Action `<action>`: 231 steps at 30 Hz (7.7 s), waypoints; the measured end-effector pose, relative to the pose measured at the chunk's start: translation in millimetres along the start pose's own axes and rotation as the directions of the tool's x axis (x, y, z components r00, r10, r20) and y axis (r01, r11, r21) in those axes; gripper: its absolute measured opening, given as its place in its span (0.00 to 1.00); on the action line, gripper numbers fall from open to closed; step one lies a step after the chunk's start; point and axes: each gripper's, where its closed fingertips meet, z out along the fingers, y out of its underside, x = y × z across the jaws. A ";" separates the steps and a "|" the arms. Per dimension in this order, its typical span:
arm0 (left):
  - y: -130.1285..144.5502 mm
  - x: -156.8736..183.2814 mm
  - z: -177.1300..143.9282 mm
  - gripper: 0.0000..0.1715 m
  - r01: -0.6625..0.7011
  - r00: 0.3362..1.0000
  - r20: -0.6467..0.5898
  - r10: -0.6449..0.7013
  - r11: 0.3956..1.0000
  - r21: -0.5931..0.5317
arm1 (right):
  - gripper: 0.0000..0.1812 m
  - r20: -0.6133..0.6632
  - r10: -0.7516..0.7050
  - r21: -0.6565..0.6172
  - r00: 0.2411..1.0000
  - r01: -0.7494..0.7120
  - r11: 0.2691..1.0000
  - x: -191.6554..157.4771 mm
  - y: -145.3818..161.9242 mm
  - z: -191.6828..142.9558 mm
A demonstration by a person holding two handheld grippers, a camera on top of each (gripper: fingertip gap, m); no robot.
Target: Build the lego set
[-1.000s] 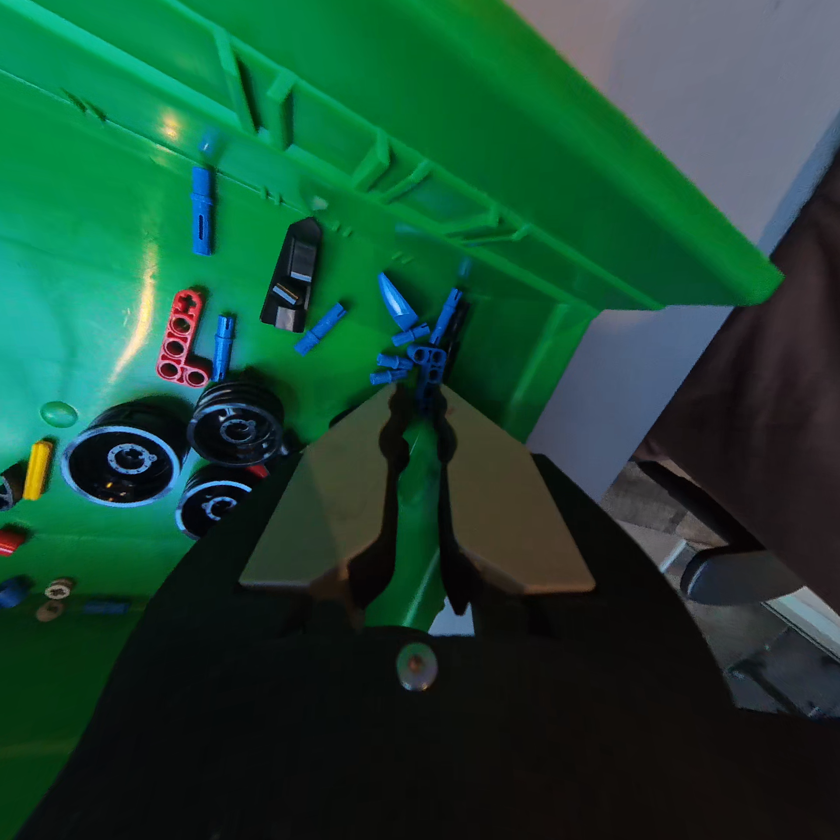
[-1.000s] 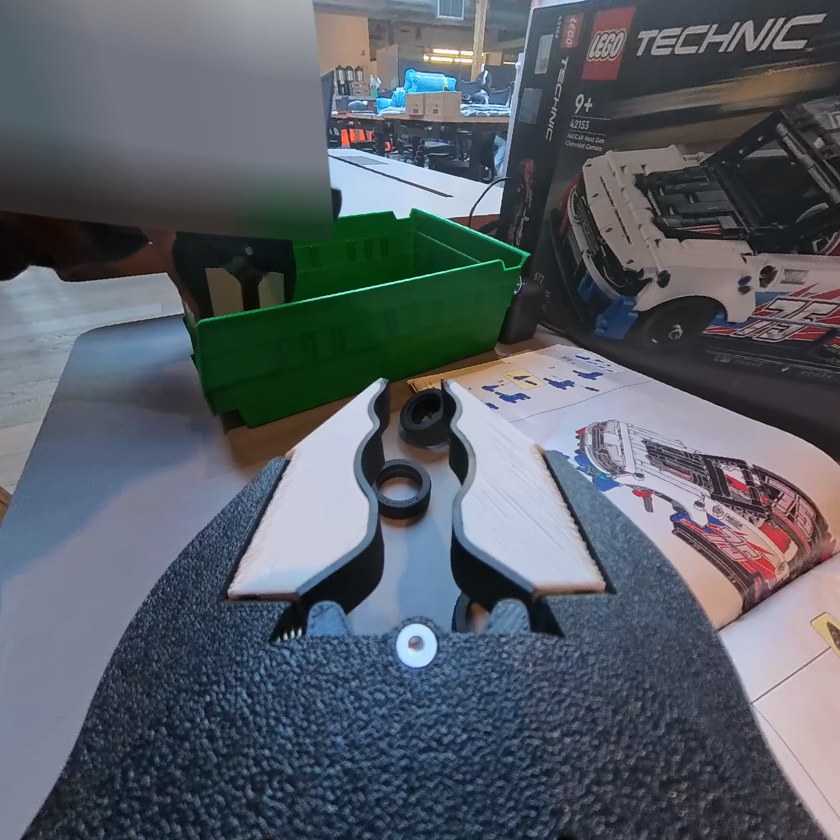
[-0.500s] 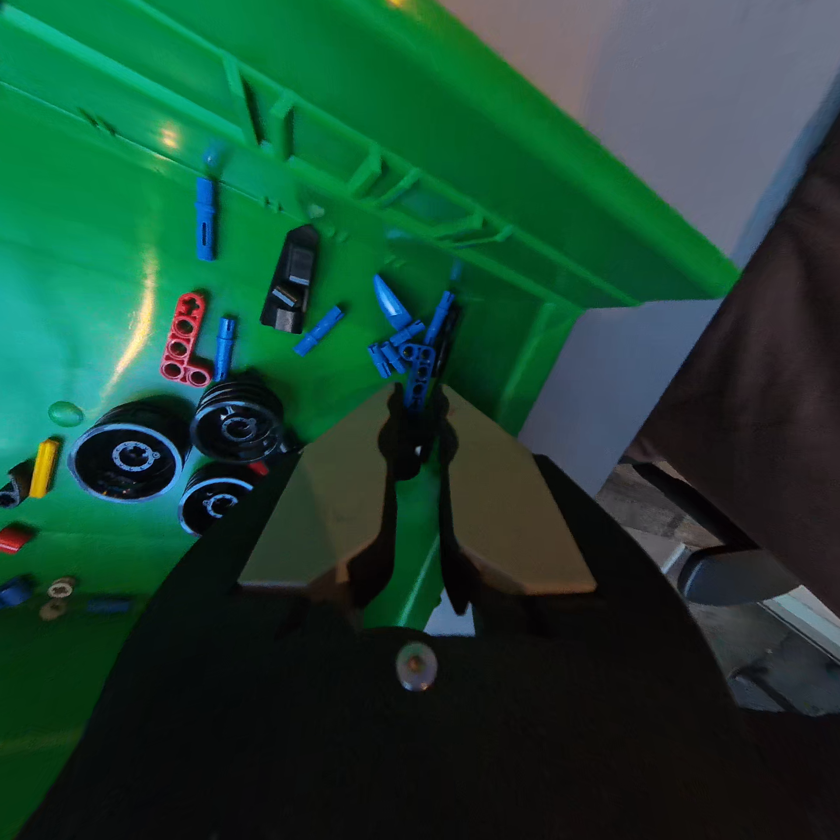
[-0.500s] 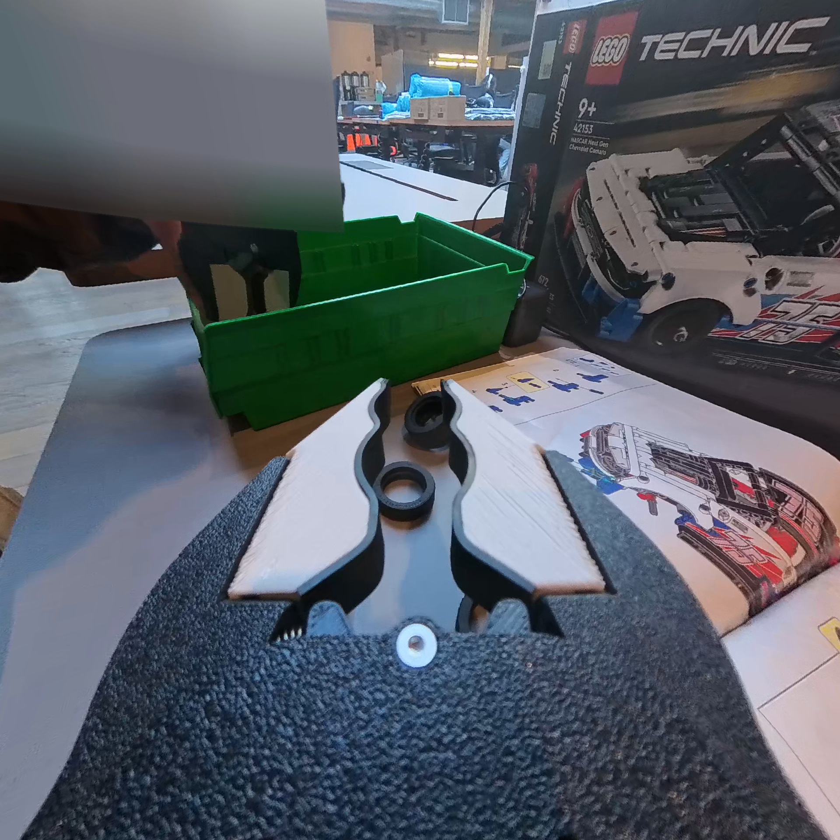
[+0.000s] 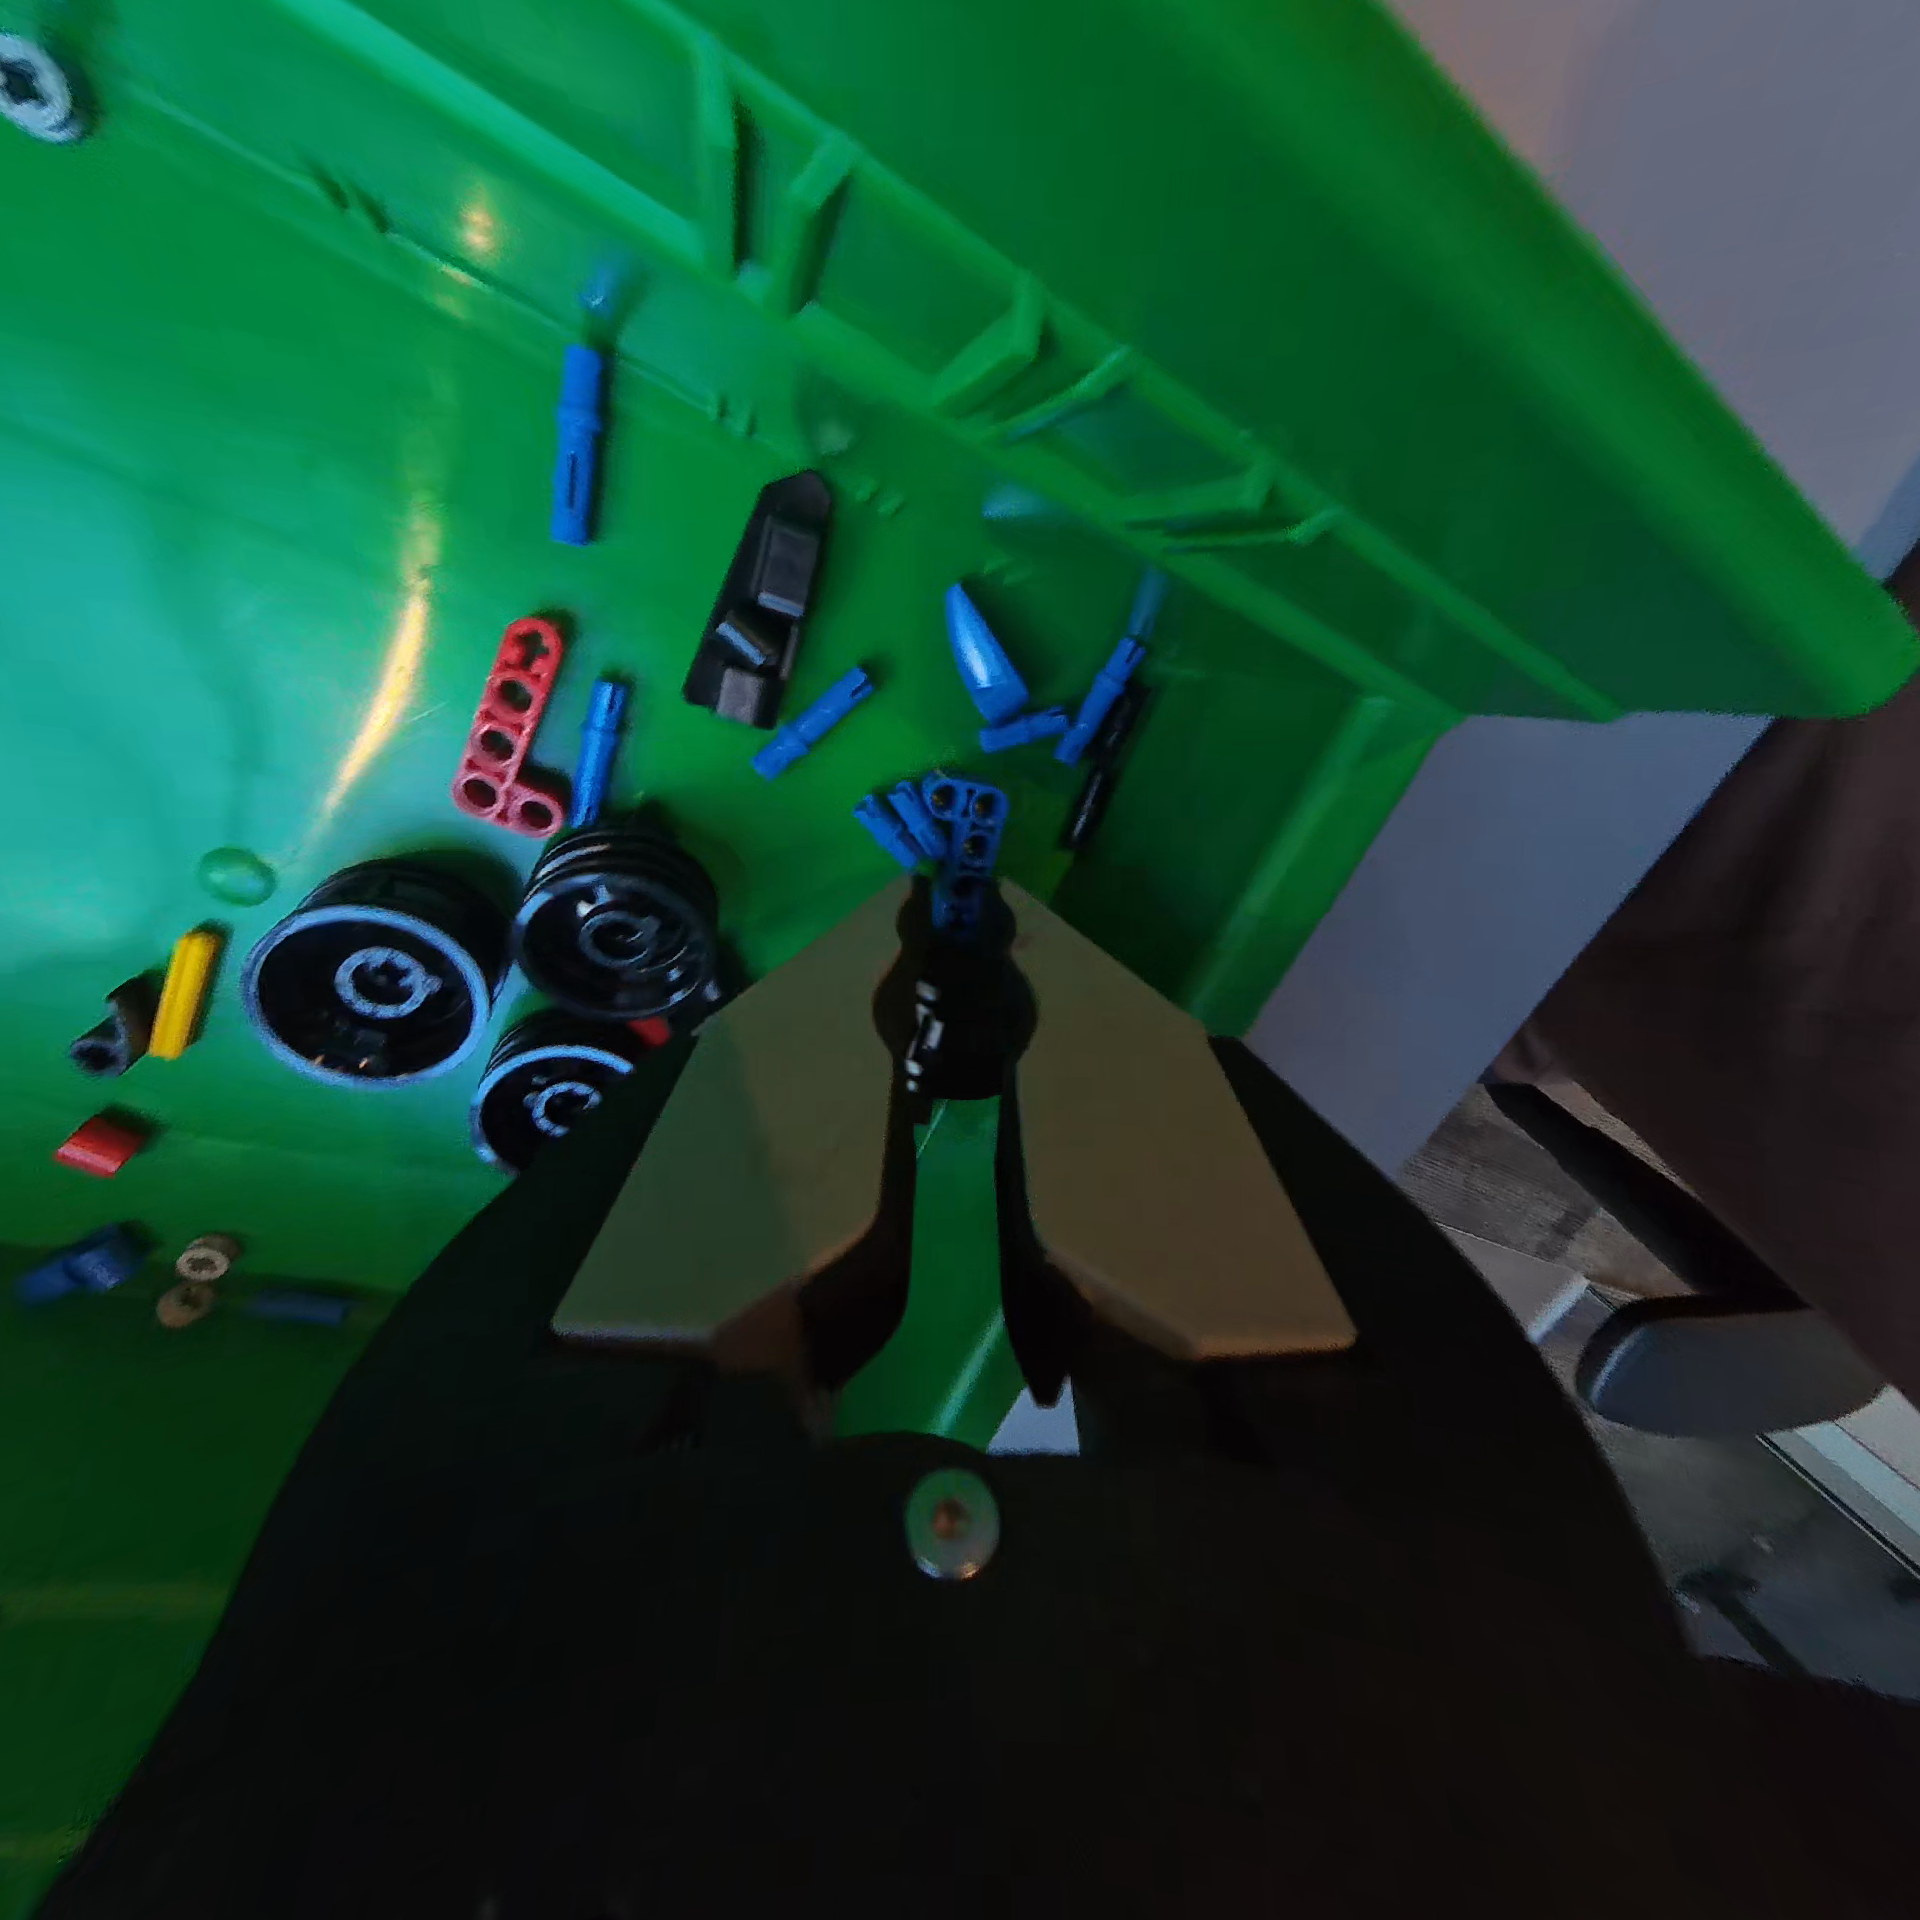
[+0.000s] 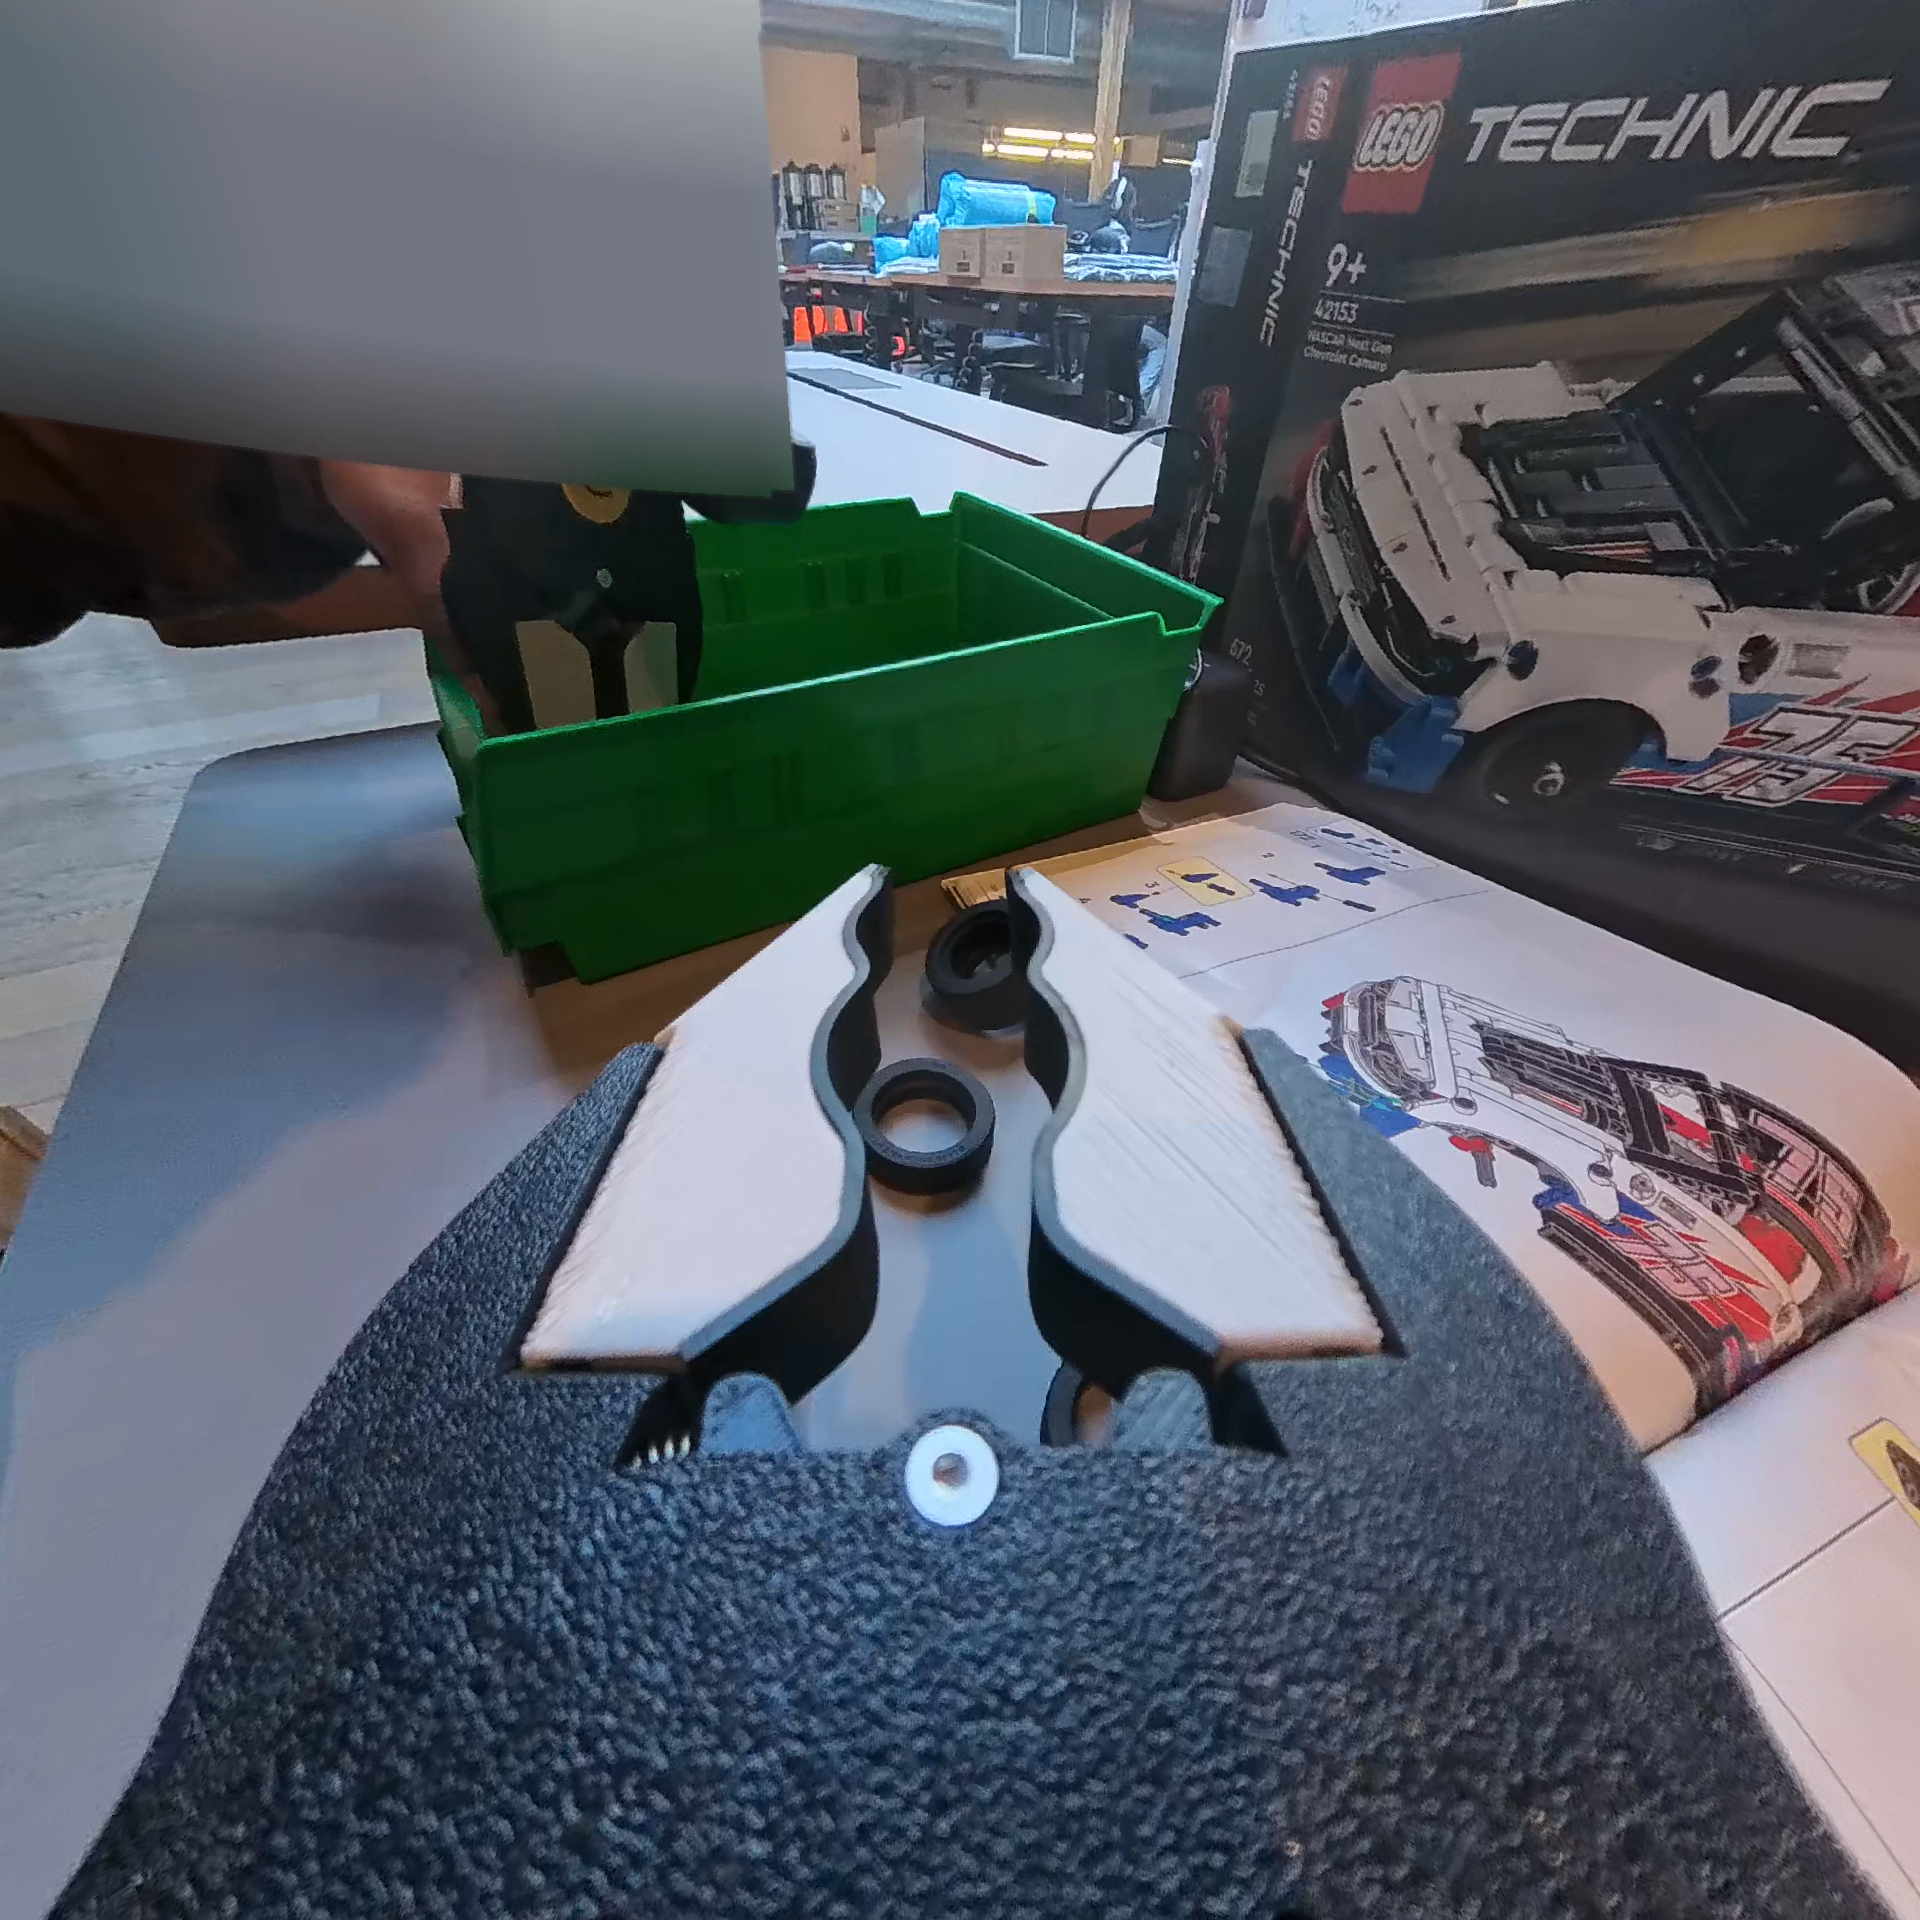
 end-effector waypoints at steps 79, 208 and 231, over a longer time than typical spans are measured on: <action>-156.1 159.4 -28.8 0.02 -0.143 0.990 0.078 0.120 0.805 0.576 | 0.10 -0.190 -0.024 0.113 0.982 0.046 0.992 41.2 -38.1 -43.7; -127.8 137.6 15.1 0.28 -0.011 0.999 0.030 -0.023 0.569 0.822 | 0.14 -0.019 0.034 -0.180 0.999 -0.037 0.983 20.2 44.3 -8.3; -105.6 141.2 -27.8 0.27 0.014 0.999 0.009 -0.053 0.414 0.910 | 0.14 -0.042 0.006 -0.198 0.999 -0.014 0.980 27.3 50.8 3.5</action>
